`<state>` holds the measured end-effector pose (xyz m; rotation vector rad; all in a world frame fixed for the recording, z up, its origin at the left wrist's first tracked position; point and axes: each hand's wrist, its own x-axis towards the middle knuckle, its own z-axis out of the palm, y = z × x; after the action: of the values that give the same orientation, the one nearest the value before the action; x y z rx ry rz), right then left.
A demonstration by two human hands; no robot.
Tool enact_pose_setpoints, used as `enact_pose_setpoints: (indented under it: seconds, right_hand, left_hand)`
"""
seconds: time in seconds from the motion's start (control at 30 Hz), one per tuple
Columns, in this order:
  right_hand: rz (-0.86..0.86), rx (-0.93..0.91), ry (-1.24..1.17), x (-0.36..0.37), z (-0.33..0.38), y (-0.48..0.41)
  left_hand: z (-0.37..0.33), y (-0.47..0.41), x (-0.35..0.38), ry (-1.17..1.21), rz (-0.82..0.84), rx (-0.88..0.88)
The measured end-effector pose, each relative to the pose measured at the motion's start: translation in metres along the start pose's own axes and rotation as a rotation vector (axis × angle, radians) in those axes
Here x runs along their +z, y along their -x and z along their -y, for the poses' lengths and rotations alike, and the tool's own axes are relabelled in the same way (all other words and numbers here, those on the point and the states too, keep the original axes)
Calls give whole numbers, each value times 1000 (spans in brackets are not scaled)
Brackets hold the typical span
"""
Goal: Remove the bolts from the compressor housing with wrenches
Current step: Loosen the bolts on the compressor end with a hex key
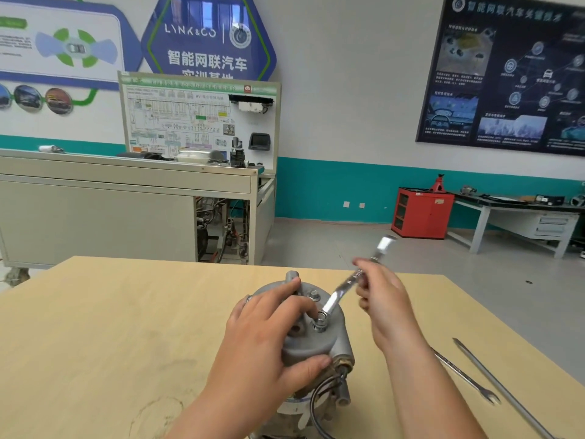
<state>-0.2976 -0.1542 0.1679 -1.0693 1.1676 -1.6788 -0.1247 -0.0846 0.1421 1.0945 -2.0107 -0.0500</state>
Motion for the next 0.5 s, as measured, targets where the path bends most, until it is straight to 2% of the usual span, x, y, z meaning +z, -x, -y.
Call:
enact_pose_setpoints:
  seconds: [0.1,0.2,0.27,0.33,0.43,0.5]
  right_hand:
    - [266,-49,346,28,2,-29]
    - [461,10,417,43,12,-33]
    - [506,129,228,42,12,-34]
    - [460,246,-122,37,8,-30]
    - [276,357,-675,26,5,-20]
    - [123,320,-753,13,7,-10]
  left_hand:
    - [0,0,-1,-6,18,-2]
    - [-1,0,-2,-17,28,5]
    - [-1,0,-3,-11,29,5]
    - [-2,2,-3,32,0,3]
    - [-1,3,-3,34,-21,-6]
    - [0,3,-2,16,-7,-14]
